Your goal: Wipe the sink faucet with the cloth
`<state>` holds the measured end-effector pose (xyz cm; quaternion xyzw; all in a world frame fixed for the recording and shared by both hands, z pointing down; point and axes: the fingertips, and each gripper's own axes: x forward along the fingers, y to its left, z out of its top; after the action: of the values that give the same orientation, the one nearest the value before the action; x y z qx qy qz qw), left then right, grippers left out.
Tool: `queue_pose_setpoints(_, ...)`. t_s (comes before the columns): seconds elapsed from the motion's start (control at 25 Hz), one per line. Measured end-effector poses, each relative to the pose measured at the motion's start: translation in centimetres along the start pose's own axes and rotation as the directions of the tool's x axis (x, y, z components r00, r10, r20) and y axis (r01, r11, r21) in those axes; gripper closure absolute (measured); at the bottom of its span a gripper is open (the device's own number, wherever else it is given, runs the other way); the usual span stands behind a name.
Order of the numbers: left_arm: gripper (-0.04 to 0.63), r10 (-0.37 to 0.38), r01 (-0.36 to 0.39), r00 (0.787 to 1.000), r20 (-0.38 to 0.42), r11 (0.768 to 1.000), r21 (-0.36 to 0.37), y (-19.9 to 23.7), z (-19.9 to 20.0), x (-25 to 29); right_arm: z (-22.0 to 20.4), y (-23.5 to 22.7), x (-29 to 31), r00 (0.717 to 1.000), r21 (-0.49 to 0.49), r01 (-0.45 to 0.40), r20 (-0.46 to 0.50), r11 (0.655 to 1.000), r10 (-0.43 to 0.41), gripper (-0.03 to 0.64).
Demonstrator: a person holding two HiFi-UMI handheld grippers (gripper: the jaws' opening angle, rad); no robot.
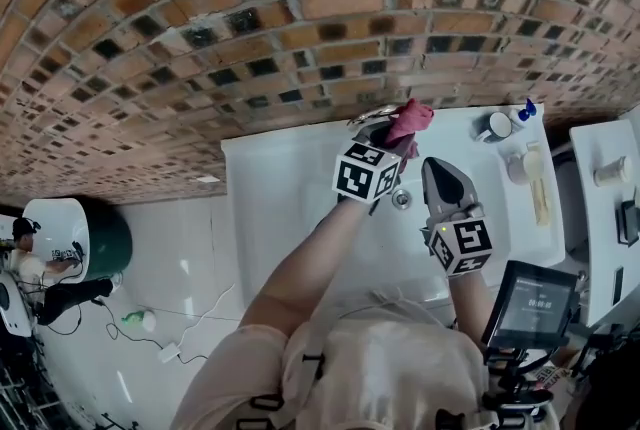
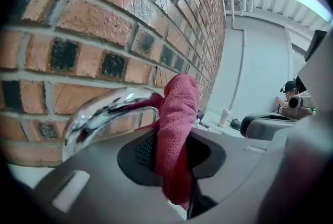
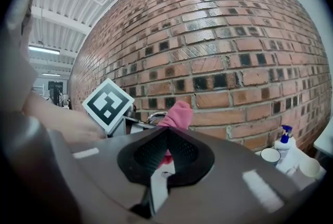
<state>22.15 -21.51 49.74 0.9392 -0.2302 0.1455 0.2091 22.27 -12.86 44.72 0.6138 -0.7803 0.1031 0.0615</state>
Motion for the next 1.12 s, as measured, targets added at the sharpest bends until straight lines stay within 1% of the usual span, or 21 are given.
queue_pose_setpoints(0.16, 0.508, -0.004, 0.002, 0.999, -0.053, 0.999, -0.047, 0.3, -2.1, 1.9, 0.1, -0.7, 0.1, 1.0, 0.002, 0.003, 0.004, 1.0, -0.003, 0.634)
queue_pose_setpoints(0.28, 0.508, -0.015, 0.001, 0.994, -0.105, 0.992, -0.128, 1.0, -4.4, 2.8, 0.1, -1.2, 0.0, 1.0, 0.005, 0.005, 0.008, 1.0, -0.005, 0.634)
queue_pose_setpoints(0.36, 0.508, -0.02, 0.002, 0.994, -0.11, 0.987, -0.16, 1.3, -5.2, 2.5, 0.1, -1.4, 0.0, 1.0, 0.007, 0.006, 0.01, 1.0, -0.006, 0.634)
queue_pose_setpoints(0.4, 0.508, -0.019, 0.003, 0.995, -0.097, 0.988, -0.158, 1.3, -5.0, 2.1, 0.1, -1.4, 0.0, 1.0, 0.008, 0.006, 0.011, 1.0, -0.006, 0.634)
queue_pose_setpoints(0.48, 0.508, -0.015, 0.01, 0.999, -0.037, 0.993, -0.121, 0.5, -3.2, 0.8, 0.3, -1.2, 0.0, 1.0, 0.011, 0.003, 0.015, 1.0, -0.004, 0.634)
queue_pose_setpoints(0.6, 0.506, -0.015, 0.017, 0.996, 0.087, 1.0, -0.023, -1.2, 1.1, -1.3, 1.1, -0.8, 0.0, 0.999, 0.013, -0.007, 0.037, 1.0, 0.006, 0.634)
queue_pose_setpoints(0.68, 0.506, -0.011, 0.008, 0.991, 0.133, 1.0, 0.022, -1.8, 3.0, -1.7, 1.6, -0.6, 0.1, 0.999, 0.01, -0.012, 0.048, 1.0, 0.012, 0.634)
queue_pose_setpoints(0.76, 0.506, -0.011, 0.008, 0.992, 0.123, 1.0, 0.02, -1.7, 3.2, -1.0, 1.6, -0.4, 0.2, 0.999, 0.009, -0.017, 0.048, 1.0, 0.017, 0.634)
queue_pose_setpoints(0.88, 0.506, -0.011, 0.012, 0.997, 0.077, 1.0, -0.014, -1.2, 1.8, 0.4, 1.5, -0.4, 0.2, 0.999, 0.007, -0.02, 0.045, 1.0, 0.02, 0.634)
queue_pose_setpoints(1.12, 0.508, 0.011, -0.011, 1.0, -0.025, 1.0, 0.017, 0.2, -1.5, 3.1, 1.1, -2.0, -0.1, 0.999, 0.018, 0.006, 0.039, 1.0, -0.006, 0.634)
